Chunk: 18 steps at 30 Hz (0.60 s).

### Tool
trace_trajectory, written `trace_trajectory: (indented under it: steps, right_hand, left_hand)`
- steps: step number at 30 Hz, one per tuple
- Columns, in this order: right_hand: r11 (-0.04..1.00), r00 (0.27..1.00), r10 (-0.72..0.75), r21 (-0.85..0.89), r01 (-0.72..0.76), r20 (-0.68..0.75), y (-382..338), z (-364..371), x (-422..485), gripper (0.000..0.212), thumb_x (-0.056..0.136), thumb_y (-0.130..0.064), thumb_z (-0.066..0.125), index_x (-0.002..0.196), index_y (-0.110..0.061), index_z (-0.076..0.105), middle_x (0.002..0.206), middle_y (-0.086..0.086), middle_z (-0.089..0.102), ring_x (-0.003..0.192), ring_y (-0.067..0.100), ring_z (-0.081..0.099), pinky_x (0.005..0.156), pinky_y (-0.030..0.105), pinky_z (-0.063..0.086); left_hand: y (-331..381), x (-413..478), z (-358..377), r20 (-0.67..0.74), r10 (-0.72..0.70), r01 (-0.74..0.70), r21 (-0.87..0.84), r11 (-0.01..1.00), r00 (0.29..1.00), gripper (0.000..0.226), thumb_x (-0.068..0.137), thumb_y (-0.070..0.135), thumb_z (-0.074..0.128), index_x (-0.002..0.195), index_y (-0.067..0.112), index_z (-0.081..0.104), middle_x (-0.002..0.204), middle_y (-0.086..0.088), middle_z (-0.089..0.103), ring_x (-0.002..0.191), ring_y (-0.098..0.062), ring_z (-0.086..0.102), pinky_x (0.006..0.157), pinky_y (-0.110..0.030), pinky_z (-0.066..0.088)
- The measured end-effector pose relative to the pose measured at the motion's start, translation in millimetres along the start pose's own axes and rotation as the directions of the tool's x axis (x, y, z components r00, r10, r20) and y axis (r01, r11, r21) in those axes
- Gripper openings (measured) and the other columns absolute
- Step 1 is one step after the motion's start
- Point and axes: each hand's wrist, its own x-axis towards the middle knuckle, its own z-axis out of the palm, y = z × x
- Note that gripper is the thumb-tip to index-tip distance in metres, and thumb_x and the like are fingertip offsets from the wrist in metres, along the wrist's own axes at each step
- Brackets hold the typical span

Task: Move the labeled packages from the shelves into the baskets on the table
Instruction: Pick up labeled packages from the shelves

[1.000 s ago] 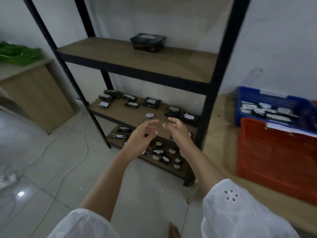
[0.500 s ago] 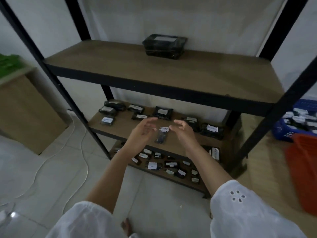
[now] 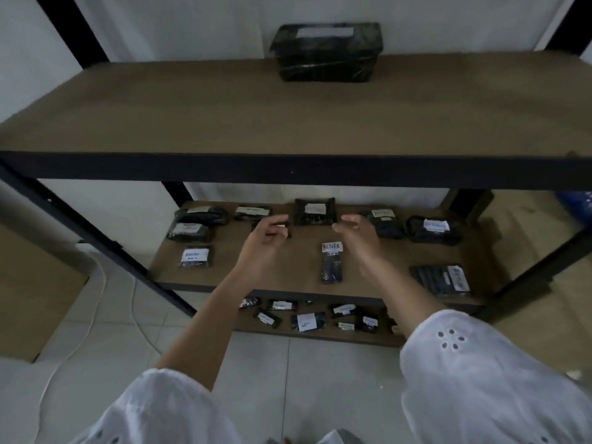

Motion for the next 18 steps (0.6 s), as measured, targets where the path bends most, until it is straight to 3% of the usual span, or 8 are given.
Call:
trace_trajectory:
  steps: [2,5,6,9,11,13,18]
  right_hand:
    - [0.999,1.000,0.023,-0.028,-0.023,-0.010,16.5,17.1,30.8,0.038,0.089,-0.027,0.062,0.125,-0.018,0.053,0.115,0.001,0.056,0.092,0.012,0.051,0.066,0.023,0.038]
    - [0.989,0.999,0.007,-0.146,-0.013,-0.041,43.8,44.3,78.0,0.037,0.087,-0.031,0.063,0.121,-0.020,0.054,0.114,0.003,0.060,0.084,0.011,0.052,0.059,0.021,0.038]
    - [0.980,0.998,-0.017,-0.200,0.006,-0.055,52.7,52.7,93.3,0.038,0.086,-0.033,0.063,0.121,-0.020,0.055,0.115,0.005,0.061,0.085,0.013,0.054,0.063,0.022,0.042]
    - [0.906,0.994,-0.083,-0.421,0.044,-0.076,77.0,74.1,137.7,0.049,0.082,-0.044,0.059,0.125,-0.020,0.054,0.122,0.012,0.059,0.107,0.027,0.057,0.091,0.037,0.048]
    - [0.850,0.986,-0.126,-0.525,0.052,-0.107,87.2,83.9,162.9,0.053,0.082,-0.046,0.054,0.127,-0.018,0.052,0.122,0.016,0.059,0.112,0.034,0.054,0.095,0.042,0.046]
    - [0.818,0.977,-0.160,-0.573,0.051,-0.142,91.0,91.5,184.3,0.053,0.085,-0.046,0.050,0.130,-0.017,0.048,0.123,0.017,0.058,0.114,0.036,0.053,0.096,0.043,0.045]
    - [0.771,0.984,-0.056,-0.634,-0.063,-0.166,95.0,105.8,220.4,0.065,0.092,-0.053,0.043,0.143,-0.016,0.028,0.143,0.017,0.039,0.131,0.038,0.035,0.104,0.045,0.030]
  left_hand:
    - [-23.8,18.7,2.7,-0.006,0.010,-0.010,-0.012,1.000,1.000,0.026,0.094,0.017,0.053,0.113,0.035,0.054,0.097,0.009,0.061,0.094,-0.004,0.056,0.075,-0.015,0.040]
    - [-61.4,43.1,16.1,-0.003,0.030,-0.030,-0.044,0.999,1.000,0.027,0.094,0.013,0.052,0.117,0.027,0.055,0.091,0.011,0.059,0.088,0.002,0.054,0.066,-0.001,0.039]
    - [-74.0,49.8,22.1,-0.001,0.030,-0.030,-0.054,0.998,1.000,0.027,0.094,0.012,0.052,0.117,0.026,0.055,0.091,0.011,0.059,0.087,0.003,0.054,0.066,0.001,0.038]
    - [-112.0,67.1,39.1,0.019,0.058,-0.057,-0.088,0.994,0.998,0.025,0.094,0.010,0.051,0.112,0.028,0.055,0.087,0.012,0.060,0.090,-0.001,0.057,0.079,-0.012,0.041]
    - [-132.6,75.7,46.9,0.034,0.061,-0.057,-0.101,0.993,0.998,0.027,0.094,0.011,0.052,0.106,0.036,0.053,0.088,0.011,0.062,0.096,-0.007,0.058,0.083,-0.021,0.042]
    - [-146.5,83.0,49.4,0.028,0.039,-0.036,-0.109,0.993,0.999,0.028,0.093,0.015,0.054,0.102,0.042,0.053,0.091,0.012,0.062,0.097,-0.008,0.058,0.080,-0.021,0.041]
    - [-159.6,98.7,45.2,0.008,0.025,-0.023,-0.177,0.984,1.000,0.025,0.094,0.017,0.054,0.101,0.041,0.057,0.091,0.015,0.062,0.093,0.002,0.057,0.078,-0.013,0.039]
